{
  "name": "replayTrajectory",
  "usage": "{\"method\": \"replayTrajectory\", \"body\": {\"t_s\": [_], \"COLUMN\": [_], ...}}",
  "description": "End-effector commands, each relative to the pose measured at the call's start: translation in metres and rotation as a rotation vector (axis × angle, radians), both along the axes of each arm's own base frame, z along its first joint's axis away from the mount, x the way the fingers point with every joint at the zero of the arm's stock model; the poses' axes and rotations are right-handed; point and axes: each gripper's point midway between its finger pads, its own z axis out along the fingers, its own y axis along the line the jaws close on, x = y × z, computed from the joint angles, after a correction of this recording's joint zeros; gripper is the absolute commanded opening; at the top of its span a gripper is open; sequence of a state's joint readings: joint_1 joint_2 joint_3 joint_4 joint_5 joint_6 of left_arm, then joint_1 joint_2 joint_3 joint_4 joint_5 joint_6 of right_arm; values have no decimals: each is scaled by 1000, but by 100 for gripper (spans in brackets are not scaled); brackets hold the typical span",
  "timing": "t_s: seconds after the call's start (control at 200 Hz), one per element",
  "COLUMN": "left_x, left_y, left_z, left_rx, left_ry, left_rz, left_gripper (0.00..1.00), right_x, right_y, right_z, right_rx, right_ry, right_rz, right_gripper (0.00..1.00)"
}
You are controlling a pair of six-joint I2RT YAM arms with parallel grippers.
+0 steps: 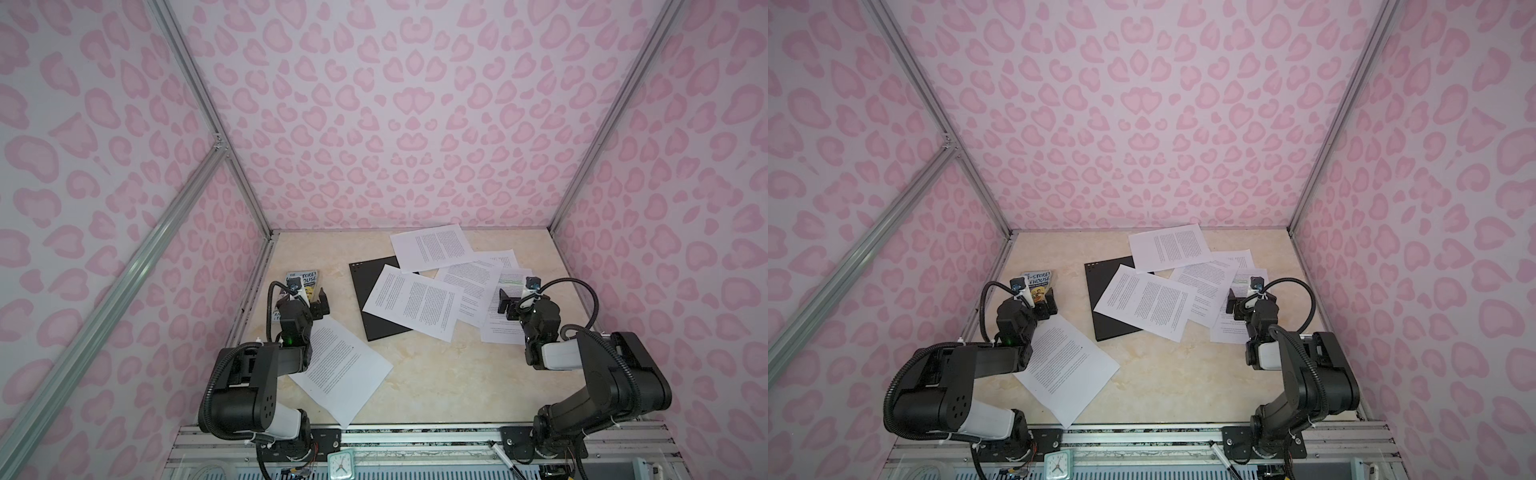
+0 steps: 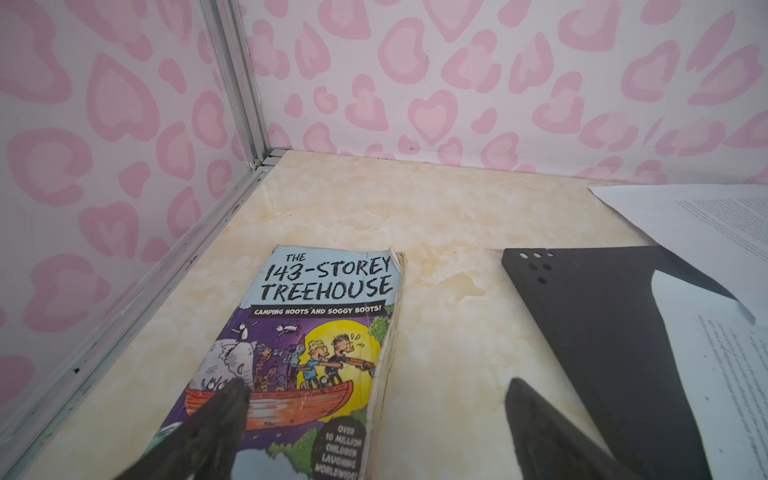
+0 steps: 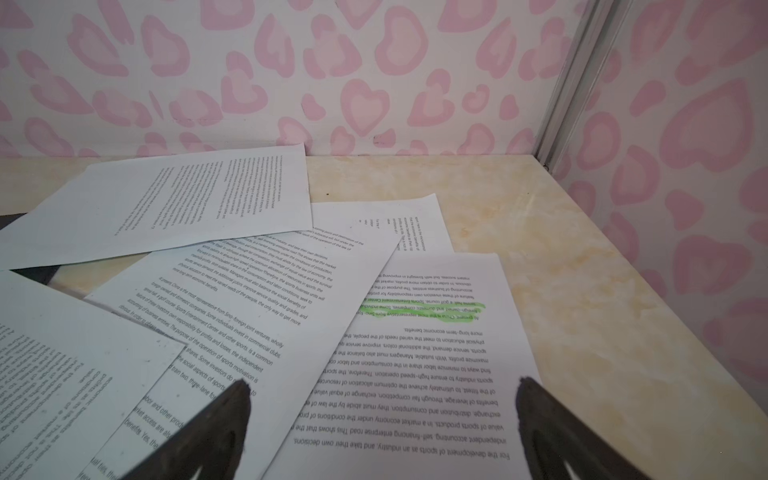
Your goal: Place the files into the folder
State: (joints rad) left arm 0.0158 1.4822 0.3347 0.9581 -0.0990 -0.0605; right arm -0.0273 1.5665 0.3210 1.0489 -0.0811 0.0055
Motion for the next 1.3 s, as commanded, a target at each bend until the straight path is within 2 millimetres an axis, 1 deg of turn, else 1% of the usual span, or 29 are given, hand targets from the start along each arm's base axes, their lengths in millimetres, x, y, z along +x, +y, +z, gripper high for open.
{"method": "replayTrajectory", "body": {"t_s": [0.0, 0.15, 0.855, 1.08, 1.295], "left_x": [2, 2, 1, 2, 1], "left_y": [-3, -3, -2, -3, -2], "left_z": [7, 6, 6, 6, 6], "left_rx": [4, 6, 5, 3, -3], "left_ry": [-26, -23, -22, -20, -25], "left_rz": [-15, -14, -12, -15, -16], "left_gripper": [97, 97, 97, 97, 97], "right_x": [2, 0, 0, 1, 1], "right_y": [0, 1, 1, 3, 0], "right_z": [1, 1, 2, 1, 1], "right_rx": [5, -22, -33, -24, 8], "right_ry": [-5, -7, -6, -4, -8], "right_rz": [4, -15, -21, -11, 4], "right_gripper": [99, 99, 99, 99, 99]}}
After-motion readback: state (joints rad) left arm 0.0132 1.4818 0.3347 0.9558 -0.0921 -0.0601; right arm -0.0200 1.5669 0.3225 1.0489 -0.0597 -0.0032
